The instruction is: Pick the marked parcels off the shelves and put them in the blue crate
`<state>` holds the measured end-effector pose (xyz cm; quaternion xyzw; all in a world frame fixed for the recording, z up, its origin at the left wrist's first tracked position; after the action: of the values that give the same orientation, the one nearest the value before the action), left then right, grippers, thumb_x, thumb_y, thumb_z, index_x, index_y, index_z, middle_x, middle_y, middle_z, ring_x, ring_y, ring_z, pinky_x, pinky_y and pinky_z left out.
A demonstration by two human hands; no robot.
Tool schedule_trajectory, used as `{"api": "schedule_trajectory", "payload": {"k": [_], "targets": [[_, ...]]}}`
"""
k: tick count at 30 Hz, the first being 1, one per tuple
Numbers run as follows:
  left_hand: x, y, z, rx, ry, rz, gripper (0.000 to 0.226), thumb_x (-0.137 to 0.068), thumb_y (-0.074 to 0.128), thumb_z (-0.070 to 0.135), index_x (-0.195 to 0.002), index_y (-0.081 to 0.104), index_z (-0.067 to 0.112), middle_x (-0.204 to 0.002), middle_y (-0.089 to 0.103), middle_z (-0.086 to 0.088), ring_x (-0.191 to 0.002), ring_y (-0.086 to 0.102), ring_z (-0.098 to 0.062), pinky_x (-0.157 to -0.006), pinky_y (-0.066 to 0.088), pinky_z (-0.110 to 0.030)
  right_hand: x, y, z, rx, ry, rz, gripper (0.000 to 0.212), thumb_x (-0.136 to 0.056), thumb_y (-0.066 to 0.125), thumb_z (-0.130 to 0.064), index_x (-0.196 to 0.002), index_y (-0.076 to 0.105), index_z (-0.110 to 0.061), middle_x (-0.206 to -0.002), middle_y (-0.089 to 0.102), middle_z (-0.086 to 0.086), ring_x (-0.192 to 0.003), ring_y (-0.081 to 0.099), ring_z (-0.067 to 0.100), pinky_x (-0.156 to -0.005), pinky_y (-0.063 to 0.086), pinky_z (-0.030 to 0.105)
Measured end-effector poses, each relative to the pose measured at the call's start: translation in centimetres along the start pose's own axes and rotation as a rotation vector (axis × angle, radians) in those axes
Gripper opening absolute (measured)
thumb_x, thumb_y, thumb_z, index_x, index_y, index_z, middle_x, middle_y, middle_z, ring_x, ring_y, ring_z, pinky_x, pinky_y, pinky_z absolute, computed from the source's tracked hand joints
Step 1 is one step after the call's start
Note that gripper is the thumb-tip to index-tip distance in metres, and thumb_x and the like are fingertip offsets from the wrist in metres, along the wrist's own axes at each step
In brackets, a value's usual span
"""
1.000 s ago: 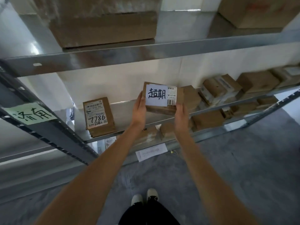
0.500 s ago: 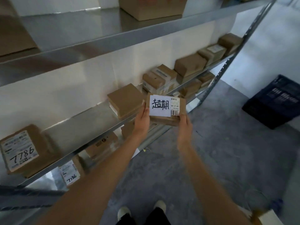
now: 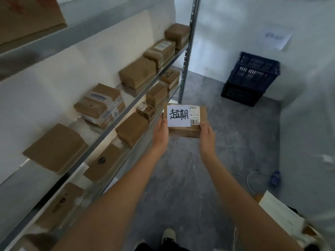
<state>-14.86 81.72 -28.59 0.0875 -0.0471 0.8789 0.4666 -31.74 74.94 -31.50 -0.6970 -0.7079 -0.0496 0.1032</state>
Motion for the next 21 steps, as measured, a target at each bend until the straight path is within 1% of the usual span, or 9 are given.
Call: {"api": "schedule_trajectory", "payload": {"k": [3, 5, 7, 8, 10, 12, 14, 17, 21], "targets": [[-2.0, 4.1, -0.3, -0.033, -0.036, -0.052, 0.039, -0.106, 0.028, 0.026, -0.134, 0.051, 0.013, -0.131, 0.058, -0.007, -0.122, 0.054, -0.023, -0.108, 0.041, -0.045, -2.5, -2.6, -0.2, -0.018, 0.004, 0.050, 0.036, -0.101, 0.042, -0.031, -0.125, 0.063, -0.014, -0.105, 0.065, -0.006, -0.092, 0.058, 0.005, -0.071, 0.042, 0.015], [-3.6, 6.6, -0.5, -0.053, -0.043, -0.089, 0.037, -0.105, 0.028, 0.025, -0.128, 0.054, 0.014, -0.128, 0.059, -0.007, -0.120, 0.055, -0.023, -0.107, 0.042, -0.047, -4.3, -4.0, 0.0, -0.032, 0.035, 0.096, 0.040, -0.101, 0.042, -0.034, -0.130, 0.060, -0.014, -0.115, 0.064, 0.000, -0.102, 0.058, 0.013, -0.079, 0.042, 0.023], [-5.5, 9.0, -0.4, -0.088, -0.036, -0.111, 0.038, -0.105, 0.027, 0.024, -0.131, 0.053, 0.014, -0.129, 0.059, -0.007, -0.120, 0.054, -0.023, -0.107, 0.040, -0.045, -6.2, -5.3, 0.3, -0.031, 0.052, 0.146, 0.043, -0.100, 0.042, -0.036, -0.134, 0.057, -0.014, -0.122, 0.062, 0.002, -0.109, 0.056, 0.017, -0.084, 0.041, 0.027], [-6.5, 10.1, -0.3, -0.100, -0.026, -0.116, 0.039, -0.105, 0.028, 0.023, -0.133, 0.053, 0.014, -0.130, 0.059, -0.007, -0.121, 0.053, -0.023, -0.108, 0.040, -0.043, -7.2, -5.9, 0.3, -0.032, 0.054, 0.163, 0.043, -0.100, 0.042, -0.036, -0.136, 0.056, -0.016, -0.124, 0.061, 0.002, -0.111, 0.055, 0.017, -0.086, 0.042, 0.027], [-8.8, 12.5, -0.2, -0.112, -0.014, -0.138, 0.039, -0.104, 0.028, 0.021, -0.134, 0.052, 0.014, -0.131, 0.058, -0.007, -0.122, 0.052, -0.023, -0.107, 0.040, -0.038, -9.5, -6.7, 0.1, -0.042, 0.054, 0.183, 0.044, -0.101, 0.041, -0.037, -0.138, 0.054, -0.018, -0.124, 0.061, -0.001, -0.108, 0.055, 0.012, -0.080, 0.042, 0.020], [-11.1, 15.1, -0.5, -0.113, -0.025, -0.181, 0.038, -0.105, 0.028, 0.022, -0.131, 0.054, 0.014, -0.130, 0.058, -0.007, -0.120, 0.052, -0.022, -0.105, 0.040, -0.036, -12.0, -7.6, -0.4, -0.063, 0.049, 0.211, 0.041, -0.100, 0.042, -0.036, -0.135, 0.056, -0.019, -0.117, 0.063, -0.005, -0.100, 0.056, 0.005, -0.074, 0.040, 0.016], [-13.4, 17.6, -0.7, -0.115, -0.038, -0.217, 0.037, -0.105, 0.028, 0.023, -0.128, 0.055, 0.013, -0.127, 0.059, -0.006, -0.119, 0.053, -0.023, -0.103, 0.041, -0.035, -14.5, -8.7, -1.0, -0.067, 0.043, 0.254, 0.038, -0.100, 0.043, -0.034, -0.130, 0.059, -0.017, -0.111, 0.063, -0.006, -0.097, 0.056, 0.006, -0.071, 0.040, 0.017], [-16.8, 21.6, -0.5, -0.116, -0.049, -0.263, 0.034, -0.105, 0.029, 0.022, -0.123, 0.056, 0.013, -0.119, 0.059, -0.004, -0.115, 0.054, -0.024, -0.096, 0.042, -0.033, -18.2, -10.4, -1.7, -0.061, 0.053, 0.315, 0.039, -0.100, 0.042, -0.035, -0.131, 0.058, -0.016, -0.117, 0.062, -0.001, -0.104, 0.055, 0.014, -0.074, 0.040, 0.021], [-20.6, 26.8, 0.0, -0.120, -0.053, -0.324, 0.035, -0.104, 0.030, 0.021, -0.125, 0.056, 0.011, -0.116, 0.057, -0.003, -0.110, 0.052, -0.020, -0.091, 0.040, -0.030, -23.2, -12.6, -2.4, -0.063, 0.066, 0.361, 0.040, -0.102, 0.040, -0.034, -0.133, 0.057, -0.017, -0.120, 0.062, -0.002, -0.107, 0.055, 0.013, -0.080, 0.041, 0.023]]}}
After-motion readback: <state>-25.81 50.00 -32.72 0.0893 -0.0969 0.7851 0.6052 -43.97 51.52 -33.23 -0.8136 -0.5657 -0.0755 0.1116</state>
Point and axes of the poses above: each hand's wrist, its own x-axis away from the middle knuckle, its own y-axis out of the palm, z = x × y, the point moved 8 cm from there along -x, towards the middle knuckle
